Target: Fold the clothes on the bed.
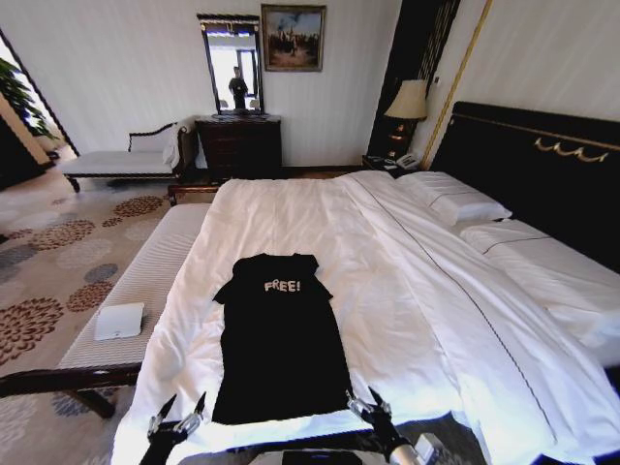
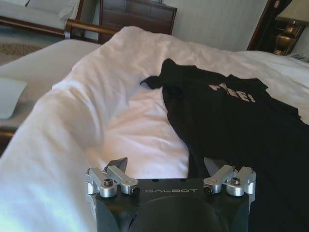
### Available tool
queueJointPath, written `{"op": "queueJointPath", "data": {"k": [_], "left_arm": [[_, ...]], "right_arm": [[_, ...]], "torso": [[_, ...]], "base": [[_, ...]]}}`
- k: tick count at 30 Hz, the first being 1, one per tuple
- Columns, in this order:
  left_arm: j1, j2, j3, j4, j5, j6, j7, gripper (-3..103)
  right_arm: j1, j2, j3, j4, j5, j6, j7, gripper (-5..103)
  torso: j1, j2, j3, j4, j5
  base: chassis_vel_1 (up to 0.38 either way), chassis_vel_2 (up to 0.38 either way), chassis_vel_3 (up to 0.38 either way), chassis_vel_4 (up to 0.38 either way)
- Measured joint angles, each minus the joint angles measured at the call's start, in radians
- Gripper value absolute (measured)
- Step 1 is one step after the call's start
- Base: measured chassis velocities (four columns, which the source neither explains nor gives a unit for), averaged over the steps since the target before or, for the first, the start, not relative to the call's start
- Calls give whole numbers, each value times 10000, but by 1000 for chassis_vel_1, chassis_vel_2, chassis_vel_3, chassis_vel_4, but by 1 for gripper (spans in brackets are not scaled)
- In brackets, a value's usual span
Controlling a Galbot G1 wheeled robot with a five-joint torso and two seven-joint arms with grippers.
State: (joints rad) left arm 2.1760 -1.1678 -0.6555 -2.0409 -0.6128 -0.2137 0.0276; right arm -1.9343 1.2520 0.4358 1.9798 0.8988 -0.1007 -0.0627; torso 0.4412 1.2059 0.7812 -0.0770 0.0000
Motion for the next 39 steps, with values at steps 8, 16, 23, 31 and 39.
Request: {"op": "queueJointPath", "data": {"k": [8,16,23,31,39], "left_arm": [[104,-220,131,64,118,-87,0,90],[100,-334,126,35,100,-86,-4,90],[67,-321,106,23,74,-67,-16,90],[39,-354,191,18,49,3,-65,90],[134,-423,646,15,-6,153,-158,91]], "right_arm": [[357,-114,23,-467,946,-834,-71,100],[618,-42,-24,-667,978,-991,-151,93],[680,41,-77,-713,992,-992,33,72],[636,165,-131,-779,886,-961,104,39],[561,228,-103,-779,796,-909,188,13]], "torso": [[-1,0,0,0,0],[0,-1,0,-1,0],[0,-2,0,-1,0],[0,-1,0,-1,0],[0,-1,0,-1,0]], "base": [[0,0,0,0],[0,0,0,0],[0,0,0,0],[0,0,0,0],[0,0,0,0]]}}
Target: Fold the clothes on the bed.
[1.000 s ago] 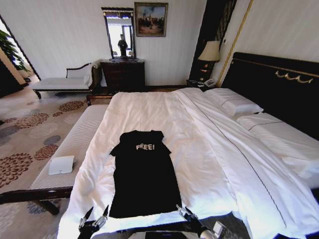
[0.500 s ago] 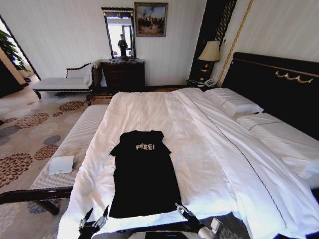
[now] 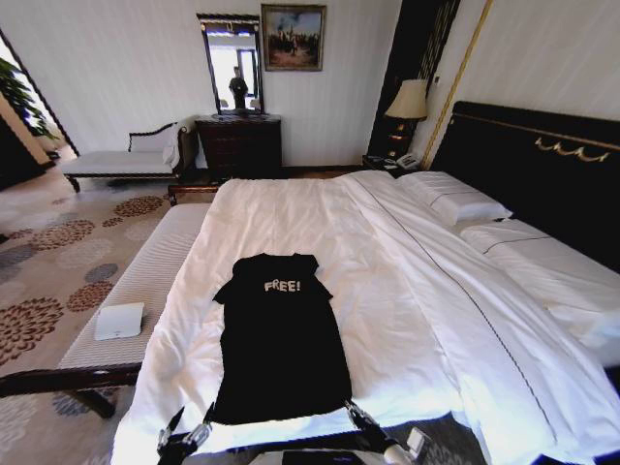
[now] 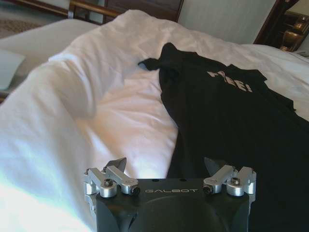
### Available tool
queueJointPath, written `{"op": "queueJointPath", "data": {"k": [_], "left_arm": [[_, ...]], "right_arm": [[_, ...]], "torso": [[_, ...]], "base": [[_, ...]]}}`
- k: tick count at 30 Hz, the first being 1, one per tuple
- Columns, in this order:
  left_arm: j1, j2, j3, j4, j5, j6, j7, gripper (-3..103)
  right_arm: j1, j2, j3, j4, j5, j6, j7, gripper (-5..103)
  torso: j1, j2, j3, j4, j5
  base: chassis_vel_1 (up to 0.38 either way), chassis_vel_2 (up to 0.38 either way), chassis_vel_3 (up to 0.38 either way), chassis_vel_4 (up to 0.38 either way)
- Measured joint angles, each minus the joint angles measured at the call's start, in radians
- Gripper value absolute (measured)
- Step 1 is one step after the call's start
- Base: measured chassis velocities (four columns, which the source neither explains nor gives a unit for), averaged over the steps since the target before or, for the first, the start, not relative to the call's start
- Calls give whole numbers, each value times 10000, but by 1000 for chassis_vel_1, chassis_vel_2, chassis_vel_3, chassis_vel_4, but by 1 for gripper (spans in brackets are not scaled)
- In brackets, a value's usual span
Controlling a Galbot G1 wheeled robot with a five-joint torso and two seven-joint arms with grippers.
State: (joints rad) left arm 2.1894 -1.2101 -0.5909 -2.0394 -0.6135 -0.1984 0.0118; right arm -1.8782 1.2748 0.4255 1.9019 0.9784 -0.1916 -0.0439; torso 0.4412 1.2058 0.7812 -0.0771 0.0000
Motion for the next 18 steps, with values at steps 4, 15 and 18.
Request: {"op": "queueJointPath", "data": {"k": [4,15,18], "left_arm": [[153,58,301,-38,55,172,6,93],[-75,-33,601,91,-318,528,-19,94],[-267,-65,612,203,-510,661,-86,98]], "right_arm": [[-32,29,27,2,-90,40,4,1],[-38,225,29,-11,-235,121,16,0],[-48,302,29,-22,-300,160,20,0]], "torso": [[1,0,0,0,1],[0,0,0,0,0],[0,0,0,0,0]], "base": [[0,0,0,0],[0,0,0,0],[0,0,0,0]]}}
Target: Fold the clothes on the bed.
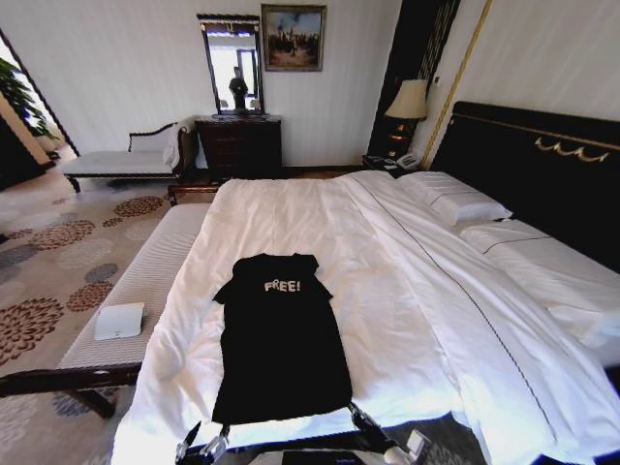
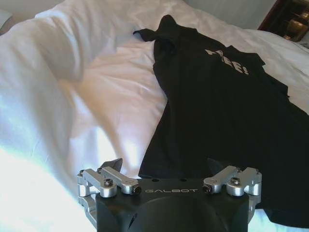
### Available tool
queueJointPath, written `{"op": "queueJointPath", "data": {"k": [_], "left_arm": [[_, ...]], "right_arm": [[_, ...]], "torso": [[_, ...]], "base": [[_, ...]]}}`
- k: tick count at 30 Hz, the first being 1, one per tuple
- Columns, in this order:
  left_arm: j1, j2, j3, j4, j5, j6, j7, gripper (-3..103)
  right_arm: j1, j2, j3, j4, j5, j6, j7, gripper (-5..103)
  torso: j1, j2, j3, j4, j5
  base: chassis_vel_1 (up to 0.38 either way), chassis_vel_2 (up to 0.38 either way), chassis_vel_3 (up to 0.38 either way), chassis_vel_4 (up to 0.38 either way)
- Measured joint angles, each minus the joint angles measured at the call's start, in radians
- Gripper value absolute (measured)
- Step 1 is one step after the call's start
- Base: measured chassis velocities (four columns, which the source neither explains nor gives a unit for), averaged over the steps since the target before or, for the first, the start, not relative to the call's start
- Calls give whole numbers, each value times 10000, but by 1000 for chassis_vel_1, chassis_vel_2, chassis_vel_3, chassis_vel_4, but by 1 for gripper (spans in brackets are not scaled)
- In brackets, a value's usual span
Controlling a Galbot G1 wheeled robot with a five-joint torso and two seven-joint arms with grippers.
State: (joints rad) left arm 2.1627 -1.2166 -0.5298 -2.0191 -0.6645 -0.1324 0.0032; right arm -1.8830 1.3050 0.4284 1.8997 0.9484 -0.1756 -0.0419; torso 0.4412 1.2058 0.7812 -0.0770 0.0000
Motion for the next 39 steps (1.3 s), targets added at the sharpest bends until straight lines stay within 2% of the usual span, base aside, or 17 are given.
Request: {"op": "queueJointPath", "data": {"k": [10,11,13,17,19,22,25,26,27,28,30,31,35,37,39], "left_arm": [[-614,-525,251,267,-330,474,-211,101],[-653,-568,267,288,-347,522,-243,98],[-679,-587,274,306,-383,569,-273,98],[-833,-591,260,456,-607,798,-358,81],[-876,-590,248,476,-641,867,-360,81],[-1038,-576,230,526,-694,1065,-383,66],[-1079,-566,225,541,-700,1114,-388,61],[-1102,-558,221,566,-730,1144,-395,56],[-1111,-557,220,583,-748,1145,-408,50],[-1111,-557,220,583,-748,1145,-408,50],[-1116,-557,219,620,-807,1138,-442,40],[-1116,-557,219,620,-807,1138,-442,40],[-1081,-564,166,676,-749,933,-463,18],[-1053,-563,154,676,-738,890,-463,18],[-1001,-555,144,672,-716,814,-464,7]], "right_arm": [[-20,184,-8,-28,-128,76,32,0],[-17,188,-7,-29,-128,77,42,0],[-15,190,-7,-29,-129,78,47,0],[4,191,-33,-34,-227,104,55,0],[7,190,-36,-34,-237,110,55,0],[22,188,-38,-33,-245,131,55,0],[22,185,-38,-26,-252,135,55,0],[18,177,-38,-20,-294,151,54,0],[12,171,-40,-19,-322,160,52,0],[12,171,-40,-19,-322,160,52,0],[0,166,-47,-14,-376,175,44,0],[0,166,-47,-14,-376,175,44,0],[-12,197,-79,10,-475,185,33,0],[-23,204,-88,15,-498,187,27,0],[-35,215,-99,15,-556,196,12,0]], "torso": [[0,0,0,0,0],[0,0,0,0,0],[0,0,0,0,0],[0,0,0,0,0],[0,0,0,0,0],[0,0,0,0,0],[1,0,0,-1,0],[0,0,0,0,0],[0,0,0,0,0],[0,0,0,0,0],[0,1,0,-1,0],[0,1,0,-1,0],[0,0,0,0,0],[0,0,0,0,-1],[0,1,0,0,-1]], "base": [[0,0,0,0],[0,0,0,0],[0,0,0,0],[0,0,0,0],[0,0,0,0],[0,0,0,0],[0,0,0,0],[0,0,0,0],[0,0,0,0],[0,0,0,0],[0,0,0,0],[0,0,0,0],[0,0,0,0],[0,0,0,0],[0,0,0,0]]}}
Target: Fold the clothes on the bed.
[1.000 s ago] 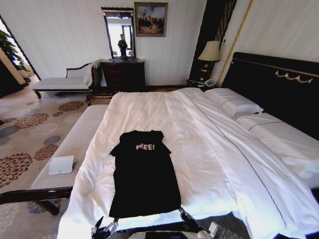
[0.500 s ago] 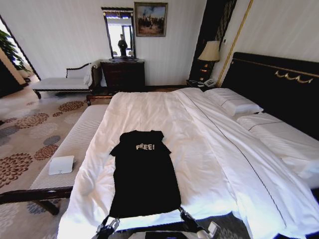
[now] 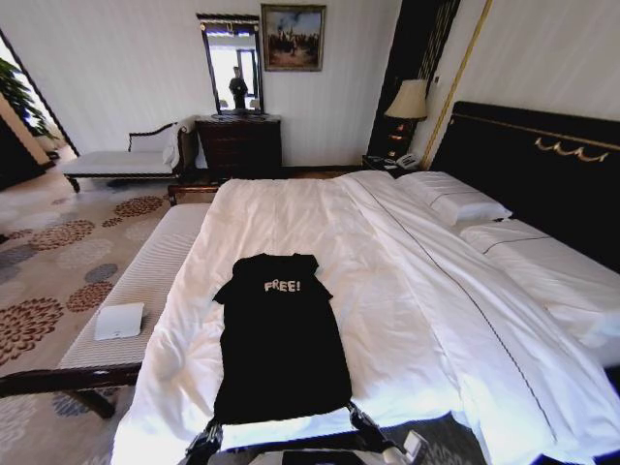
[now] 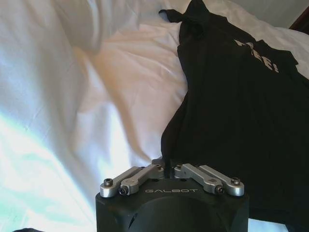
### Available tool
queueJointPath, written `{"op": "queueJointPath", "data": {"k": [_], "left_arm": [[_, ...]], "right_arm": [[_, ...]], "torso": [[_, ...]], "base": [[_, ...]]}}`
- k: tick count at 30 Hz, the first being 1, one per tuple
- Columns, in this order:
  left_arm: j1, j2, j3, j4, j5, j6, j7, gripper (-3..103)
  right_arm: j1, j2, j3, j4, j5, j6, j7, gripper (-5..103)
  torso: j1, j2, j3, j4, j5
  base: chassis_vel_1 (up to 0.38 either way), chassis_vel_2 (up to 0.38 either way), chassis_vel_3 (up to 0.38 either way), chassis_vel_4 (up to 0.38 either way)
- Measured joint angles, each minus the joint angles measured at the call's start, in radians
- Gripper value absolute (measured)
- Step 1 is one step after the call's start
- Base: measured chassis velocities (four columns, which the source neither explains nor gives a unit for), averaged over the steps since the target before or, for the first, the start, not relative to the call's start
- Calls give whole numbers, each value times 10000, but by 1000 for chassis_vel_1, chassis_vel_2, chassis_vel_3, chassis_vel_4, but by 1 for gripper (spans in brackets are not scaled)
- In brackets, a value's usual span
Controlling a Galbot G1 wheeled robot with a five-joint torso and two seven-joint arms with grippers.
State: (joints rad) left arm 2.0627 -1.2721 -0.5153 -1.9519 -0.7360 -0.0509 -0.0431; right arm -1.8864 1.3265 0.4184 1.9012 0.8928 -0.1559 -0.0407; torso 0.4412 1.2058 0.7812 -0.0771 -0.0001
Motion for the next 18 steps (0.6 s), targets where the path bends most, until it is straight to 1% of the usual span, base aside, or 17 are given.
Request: {"op": "queueJointPath", "data": {"k": [1,3,13,14,16,18], "left_arm": [[22,5,-1,-17,28,-39,0,3],[42,6,-3,-44,58,-76,-7,1],[156,-85,-98,-169,203,-329,-135,1],[218,-111,-140,-225,334,-475,-152,1],[253,-130,-169,-258,395,-543,-161,1],[439,-296,-355,-492,590,-763,-222,1]], "right_arm": [[-2,2,0,0,-14,4,-3,0],[-3,4,0,0,-27,6,-5,0],[-28,6,6,-3,-180,118,-40,0],[-65,6,-8,51,-311,163,-35,0],[-104,6,-19,118,-488,211,-9,0],[-393,26,-84,550,-1352,377,180,0]], "torso": [[0,0,0,0,0],[0,0,0,0,0],[1,0,0,0,0],[0,0,0,0,0],[0,0,0,0,1],[1,0,0,-1,1]], "base": [[0,0,0,0],[0,0,0,0],[0,0,0,0],[0,0,0,0],[0,0,0,0],[0,0,0,0]]}}
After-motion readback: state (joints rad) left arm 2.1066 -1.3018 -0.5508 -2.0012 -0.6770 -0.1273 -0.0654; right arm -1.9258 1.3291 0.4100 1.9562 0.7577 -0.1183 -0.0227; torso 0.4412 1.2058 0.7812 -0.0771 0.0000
